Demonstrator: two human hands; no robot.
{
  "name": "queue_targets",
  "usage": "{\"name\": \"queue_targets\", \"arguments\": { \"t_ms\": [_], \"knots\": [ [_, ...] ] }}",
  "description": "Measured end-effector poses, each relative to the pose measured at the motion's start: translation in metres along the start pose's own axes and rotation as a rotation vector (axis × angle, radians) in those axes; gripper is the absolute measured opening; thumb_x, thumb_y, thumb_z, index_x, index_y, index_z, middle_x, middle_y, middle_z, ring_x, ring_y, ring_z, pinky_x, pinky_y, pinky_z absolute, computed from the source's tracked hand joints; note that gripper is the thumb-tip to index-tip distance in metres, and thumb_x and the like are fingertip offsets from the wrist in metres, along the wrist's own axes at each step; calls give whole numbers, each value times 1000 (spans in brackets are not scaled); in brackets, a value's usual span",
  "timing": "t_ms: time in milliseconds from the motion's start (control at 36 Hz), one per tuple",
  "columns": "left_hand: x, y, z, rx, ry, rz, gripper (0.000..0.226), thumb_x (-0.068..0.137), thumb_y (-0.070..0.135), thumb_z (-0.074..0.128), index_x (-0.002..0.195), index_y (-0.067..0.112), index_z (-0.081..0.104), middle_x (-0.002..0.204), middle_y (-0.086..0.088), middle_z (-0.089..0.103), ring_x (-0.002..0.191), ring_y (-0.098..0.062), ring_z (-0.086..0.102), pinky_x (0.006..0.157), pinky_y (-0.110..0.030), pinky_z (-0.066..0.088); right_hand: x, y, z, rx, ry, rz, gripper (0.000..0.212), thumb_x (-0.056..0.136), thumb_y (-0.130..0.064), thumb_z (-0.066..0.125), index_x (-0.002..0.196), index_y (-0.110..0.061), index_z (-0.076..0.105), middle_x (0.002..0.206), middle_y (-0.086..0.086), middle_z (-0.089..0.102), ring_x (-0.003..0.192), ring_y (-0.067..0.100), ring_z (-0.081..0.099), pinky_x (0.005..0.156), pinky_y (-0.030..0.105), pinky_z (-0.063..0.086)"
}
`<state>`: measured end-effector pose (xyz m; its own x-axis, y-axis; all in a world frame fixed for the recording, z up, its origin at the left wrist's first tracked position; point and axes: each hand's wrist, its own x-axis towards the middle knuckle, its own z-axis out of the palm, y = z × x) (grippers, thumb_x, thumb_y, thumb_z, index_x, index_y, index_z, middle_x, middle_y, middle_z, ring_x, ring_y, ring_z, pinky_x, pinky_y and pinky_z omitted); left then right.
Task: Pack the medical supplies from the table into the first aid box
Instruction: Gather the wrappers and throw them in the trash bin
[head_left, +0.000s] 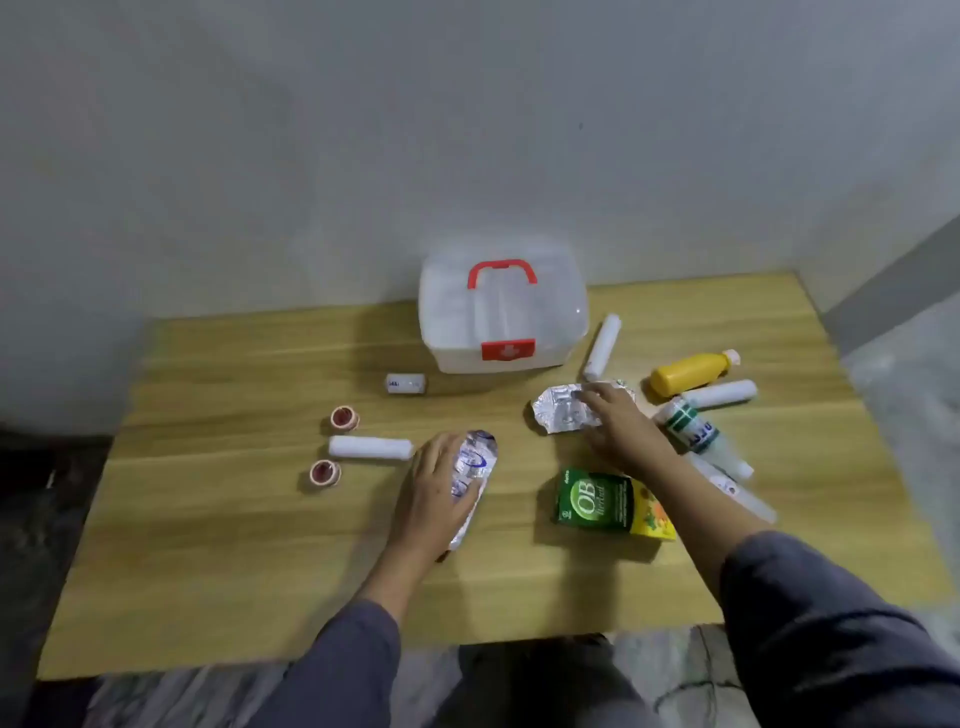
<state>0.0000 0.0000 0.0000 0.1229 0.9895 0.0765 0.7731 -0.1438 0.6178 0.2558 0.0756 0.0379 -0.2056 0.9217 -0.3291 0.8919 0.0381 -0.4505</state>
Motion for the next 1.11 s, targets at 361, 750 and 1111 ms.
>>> {"name": "queue_targets", "arguments": {
  "t_ms": [361,750,1111],
  "knots": [
    [-1,3,7,-29,-137,-246,53,76,17,71,126,10,54,126,-12,51,116,-31,48,99,-37,38,18,-4,9,-132,104,22,56,76,-31,71,127,-21,49,135,11,44,116,33,41,95,41,38],
    [16,31,-6,-301,-240,-316,46,75,-2,66,116,18,57,121,-1,51,103,-8,48,69,-3,35,-4,-13,-5,45,93,89,50,71,-18,74,111,-17,44,112,10,56,91,30,58,67,36,47],
    [81,134,-18,-366,-206,-69,52,78,7,68,125,24,53,123,13,48,112,-3,44,78,1,33,-37,22,-84,412,344,167,41,75,-4,66,115,-12,59,113,13,66,103,29,60,84,31,47]
  ]
}}
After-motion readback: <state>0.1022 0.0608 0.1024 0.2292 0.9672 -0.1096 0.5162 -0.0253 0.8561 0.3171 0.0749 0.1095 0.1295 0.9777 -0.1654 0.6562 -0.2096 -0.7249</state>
